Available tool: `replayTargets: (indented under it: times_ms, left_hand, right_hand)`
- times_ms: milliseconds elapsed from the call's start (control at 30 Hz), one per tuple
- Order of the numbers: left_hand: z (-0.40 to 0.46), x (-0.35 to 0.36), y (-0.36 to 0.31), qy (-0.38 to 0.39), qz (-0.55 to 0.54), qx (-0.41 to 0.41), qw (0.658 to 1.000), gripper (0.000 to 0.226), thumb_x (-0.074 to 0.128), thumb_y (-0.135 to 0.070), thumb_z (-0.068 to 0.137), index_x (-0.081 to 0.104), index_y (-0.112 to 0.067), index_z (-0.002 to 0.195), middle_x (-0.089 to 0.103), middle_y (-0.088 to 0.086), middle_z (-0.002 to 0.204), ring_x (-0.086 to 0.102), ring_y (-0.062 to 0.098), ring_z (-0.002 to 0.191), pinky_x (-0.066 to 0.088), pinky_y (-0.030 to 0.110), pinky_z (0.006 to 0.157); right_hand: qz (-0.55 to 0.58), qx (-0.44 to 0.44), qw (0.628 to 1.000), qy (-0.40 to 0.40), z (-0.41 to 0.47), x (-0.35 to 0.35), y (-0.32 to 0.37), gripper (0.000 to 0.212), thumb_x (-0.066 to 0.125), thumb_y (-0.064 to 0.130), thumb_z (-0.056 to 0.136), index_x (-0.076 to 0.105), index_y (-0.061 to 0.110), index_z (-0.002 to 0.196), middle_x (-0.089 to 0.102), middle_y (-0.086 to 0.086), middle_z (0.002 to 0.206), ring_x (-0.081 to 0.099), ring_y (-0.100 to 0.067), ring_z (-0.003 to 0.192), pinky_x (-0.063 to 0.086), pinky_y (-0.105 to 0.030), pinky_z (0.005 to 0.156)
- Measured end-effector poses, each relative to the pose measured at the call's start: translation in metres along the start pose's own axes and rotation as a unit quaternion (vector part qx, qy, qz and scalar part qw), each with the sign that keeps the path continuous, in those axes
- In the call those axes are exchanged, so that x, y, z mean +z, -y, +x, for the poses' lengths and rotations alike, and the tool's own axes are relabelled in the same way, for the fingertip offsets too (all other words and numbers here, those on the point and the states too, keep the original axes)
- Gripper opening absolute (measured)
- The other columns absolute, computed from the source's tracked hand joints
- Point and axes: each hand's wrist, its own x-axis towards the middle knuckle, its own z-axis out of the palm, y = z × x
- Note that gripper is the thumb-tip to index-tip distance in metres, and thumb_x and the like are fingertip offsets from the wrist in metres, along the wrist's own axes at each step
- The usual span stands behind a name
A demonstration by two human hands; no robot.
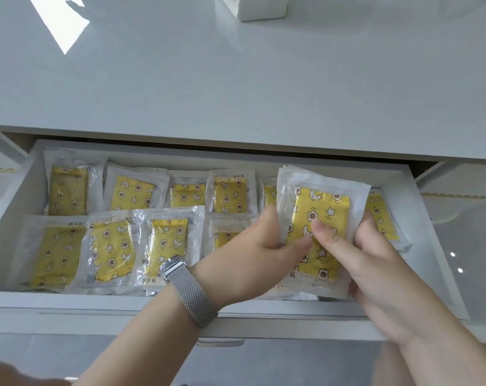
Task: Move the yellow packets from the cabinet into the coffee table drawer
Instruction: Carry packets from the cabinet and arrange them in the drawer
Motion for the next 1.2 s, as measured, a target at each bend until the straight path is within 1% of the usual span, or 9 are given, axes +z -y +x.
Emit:
replayTargets:
  times_ms: [100,233,333,467,600,900,1033,1133,1200]
  left_hand:
    - [0.002,0.0,-0.002,-0.006,0.078,0.013,0.997,0.046,0.053,-0.045,0.094,0.046,-0.009,0.122,0.062,0.014,0.104,0.06,0.028,0.087,0.051,0.048,0.09]
    - [-0.006,-0.021,-0.008,-0.022,0.301,0.023,0.953,0.041,0.046,-0.061,0.086,0.052,-0.021,0.092,0.05,-0.009,0.098,0.057,0.006,0.084,0.048,0.019,0.072]
    - [-0.013,-0.039,-0.006,-0.008,0.302,0.019,0.953,0.046,0.04,-0.061,0.087,0.057,-0.029,0.115,0.059,-0.019,0.104,0.06,-0.001,0.088,0.05,0.015,0.077]
    - [-0.011,-0.043,0.005,-0.019,0.349,0.006,0.937,0.044,0.037,-0.052,0.095,0.054,-0.028,0.127,0.065,-0.015,0.111,0.063,0.003,0.094,0.052,0.022,0.085]
    - [-0.009,-0.044,0.017,-0.003,0.42,-0.021,0.907,0.037,0.035,-0.048,0.099,0.054,-0.03,0.126,0.065,-0.009,0.11,0.063,0.011,0.096,0.053,0.034,0.089]
    - [0.0,-0.038,0.021,0.008,0.476,-0.012,0.879,0.035,0.027,-0.037,0.104,0.054,-0.028,0.125,0.064,-0.005,0.11,0.063,0.017,0.098,0.053,0.035,0.087]
    - [0.006,-0.037,0.018,0.001,0.477,-0.004,0.879,0.037,0.025,-0.028,0.105,0.051,-0.029,0.131,0.063,-0.004,0.121,0.063,0.017,0.104,0.053,0.035,0.091]
    - [0.013,-0.032,0.019,-0.027,0.504,0.003,0.863,0.037,0.025,-0.025,0.104,0.048,-0.031,0.133,0.063,-0.002,0.12,0.064,0.02,0.1,0.055,0.032,0.081]
    - [0.017,-0.026,0.019,-0.029,0.502,0.012,0.864,0.037,0.027,-0.024,0.103,0.051,-0.032,0.131,0.061,-0.003,0.126,0.063,0.02,0.105,0.052,0.029,0.079]
  right_hand:
    - [-0.012,-0.008,1.0,-0.012,0.003,0.0,0.0,0.052,0.069,0.037,0.07,0.049,0.033,0.118,0.072,0.017,0.107,0.066,0.003,0.1,0.05,-0.029,0.089]
    - [-0.035,-0.021,0.999,-0.032,0.005,0.001,0.001,0.054,0.069,0.044,0.068,0.053,0.034,0.118,0.072,0.016,0.107,0.067,0.0,0.1,0.052,-0.024,0.08]
    - [0.033,-0.005,0.998,-0.058,0.005,-0.003,0.001,0.051,0.069,0.042,0.071,0.058,0.029,0.119,0.073,0.011,0.108,0.069,-0.008,0.101,0.055,-0.036,0.084]
    - [0.178,0.032,0.982,-0.058,0.004,-0.014,0.009,0.029,0.062,0.031,0.08,0.068,0.021,0.106,0.076,0.0,0.099,0.074,-0.015,0.084,0.058,-0.029,0.056]
    - [0.138,0.013,0.988,-0.063,0.003,-0.036,0.023,0.028,0.063,0.03,0.077,0.07,0.016,0.1,0.077,-0.003,0.094,0.074,-0.014,0.074,0.057,-0.029,0.052]
    - [-0.324,0.094,0.941,-0.006,0.042,-0.09,0.012,0.068,0.071,0.049,0.075,0.048,0.014,0.129,0.07,-0.001,0.113,0.069,-0.017,0.101,0.054,-0.04,0.091]
    - [-0.352,0.162,0.921,0.048,0.048,-0.086,-0.006,0.081,0.07,0.057,0.079,0.038,0.02,0.144,0.047,0.004,0.143,0.044,-0.017,0.132,0.032,-0.043,0.115]
    - [-0.33,0.193,0.922,0.055,0.056,-0.086,-0.018,0.035,0.063,0.046,0.089,0.053,0.018,0.109,0.052,0.005,0.112,0.049,-0.01,0.108,0.035,-0.035,0.105]
    - [-0.322,0.197,0.925,0.055,0.062,-0.083,-0.023,0.038,0.062,0.044,0.09,0.032,0.025,0.076,0.033,0.011,0.089,0.039,-0.008,0.091,0.032,-0.033,0.094]
